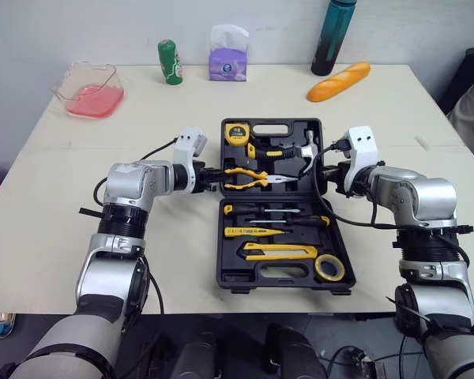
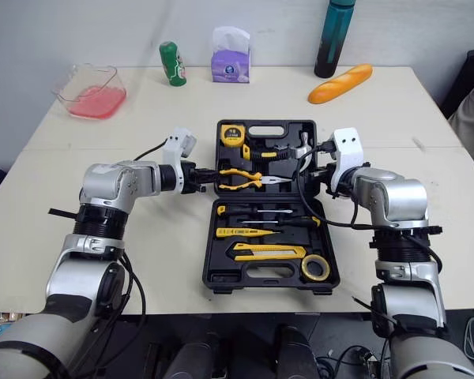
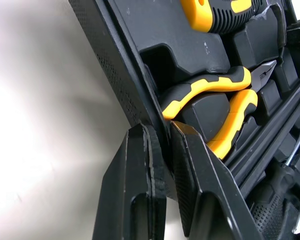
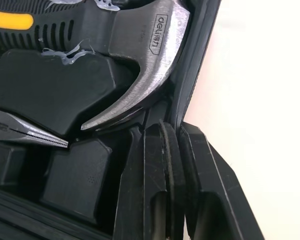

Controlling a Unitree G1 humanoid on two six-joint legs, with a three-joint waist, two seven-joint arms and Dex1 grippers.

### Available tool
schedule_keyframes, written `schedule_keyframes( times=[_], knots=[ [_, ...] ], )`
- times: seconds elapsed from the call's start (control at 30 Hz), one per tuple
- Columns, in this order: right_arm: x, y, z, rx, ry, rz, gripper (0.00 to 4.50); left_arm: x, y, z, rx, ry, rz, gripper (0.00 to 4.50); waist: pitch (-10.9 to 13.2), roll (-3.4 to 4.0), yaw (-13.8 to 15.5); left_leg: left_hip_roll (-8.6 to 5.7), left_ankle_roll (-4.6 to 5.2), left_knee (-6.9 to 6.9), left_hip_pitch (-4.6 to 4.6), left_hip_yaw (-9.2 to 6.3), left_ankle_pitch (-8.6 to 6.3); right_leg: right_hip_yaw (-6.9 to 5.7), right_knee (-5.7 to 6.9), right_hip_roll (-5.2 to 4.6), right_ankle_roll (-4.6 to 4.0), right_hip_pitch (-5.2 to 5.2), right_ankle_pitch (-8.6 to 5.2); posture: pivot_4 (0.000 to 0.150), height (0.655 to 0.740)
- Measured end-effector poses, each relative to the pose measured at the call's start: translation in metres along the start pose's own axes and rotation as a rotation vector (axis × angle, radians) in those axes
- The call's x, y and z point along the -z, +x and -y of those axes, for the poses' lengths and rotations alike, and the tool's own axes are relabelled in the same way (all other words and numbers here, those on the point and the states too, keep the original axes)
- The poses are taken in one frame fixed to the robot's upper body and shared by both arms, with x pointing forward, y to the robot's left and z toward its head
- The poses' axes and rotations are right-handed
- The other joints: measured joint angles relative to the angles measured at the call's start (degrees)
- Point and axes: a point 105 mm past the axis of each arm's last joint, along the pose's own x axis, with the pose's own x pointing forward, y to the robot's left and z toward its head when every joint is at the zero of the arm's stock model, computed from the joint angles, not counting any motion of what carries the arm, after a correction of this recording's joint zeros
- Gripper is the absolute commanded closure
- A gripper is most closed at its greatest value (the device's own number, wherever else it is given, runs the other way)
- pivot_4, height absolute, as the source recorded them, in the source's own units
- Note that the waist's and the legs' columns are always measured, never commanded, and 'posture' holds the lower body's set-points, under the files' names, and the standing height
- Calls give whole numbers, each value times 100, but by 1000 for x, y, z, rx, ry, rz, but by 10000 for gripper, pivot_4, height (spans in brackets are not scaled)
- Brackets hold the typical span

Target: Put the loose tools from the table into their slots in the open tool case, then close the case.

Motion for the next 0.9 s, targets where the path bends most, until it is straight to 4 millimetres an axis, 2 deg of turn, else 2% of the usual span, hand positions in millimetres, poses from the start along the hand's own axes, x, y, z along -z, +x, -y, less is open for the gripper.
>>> schedule_keyframes(
  times=[0.2,0.27,0.33,0.5,0.6,0.7,0.73,0.8,0.83,0.9],
  knots=[
    [-32,-7,-3,13,-88,205,45000,-24,-5,-4,-19,167,161,44985,3,2,-69,-1,3,1,-70,29,2,15,24,-1,0,-98,0,1500,7348],
    [-36,-15,-5,12,-163,295,45000,-27,-11,0,-4,244,211,44985,3,2,-94,-1,3,-3,-89,33,2,12,32,-2,0,-122,0,1500,7348],
    [-32,-20,-6,12,-237,341,45000,-25,-14,2,-4,311,233,44985,3,1,-104,-4,3,-7,-90,43,2,9,32,-3,0,-127,0,1500,7348],
    [-5,-29,-14,-3,-396,418,45000,-11,-22,-2,-53,478,259,44985,4,1,-121,0,9,0,-83,89,5,20,42,-7,0,-127,0,1500,7348],
    [8,-39,-21,-1,-581,492,45000,-2,-32,-1,-89,584,291,44985,4,1,-131,4,10,-4,-57,89,6,47,59,-7,-1,-127,0,1500,7348],
    [13,-50,-25,-14,-761,555,45000,8,-41,2,-109,631,297,44985,4,1,-131,4,10,-4,-42,102,6,66,69,-7,-1,-126,0,1500,7348],
    [16,-56,-27,-29,-804,576,41106,12,-46,4,-110,640,289,44998,3,1,-128,5,10,-7,-35,105,6,72,69,-6,-1,-124,0,1500,7348],
    [24,-65,-31,-77,-852,585,32678,17,-54,8,-106,623,282,36264,4,0,-113,6,10,-10,-25,105,5,74,66,-5,-1,-113,0,1500,7348],
    [27,-70,-33,-101,-874,586,28629,21,-58,7,-108,608,271,33396,4,1,-111,7,10,-9,-22,105,5,76,66,-5,-1,-111,0,1500,7348],
    [30,-85,-43,-166,-939,595,18075,28,-71,9,-88,540,255,23930,4,0,-121,10,11,-10,-17,109,3,85,67,-5,-2,-111,-1,1500,7348]
  ],
)
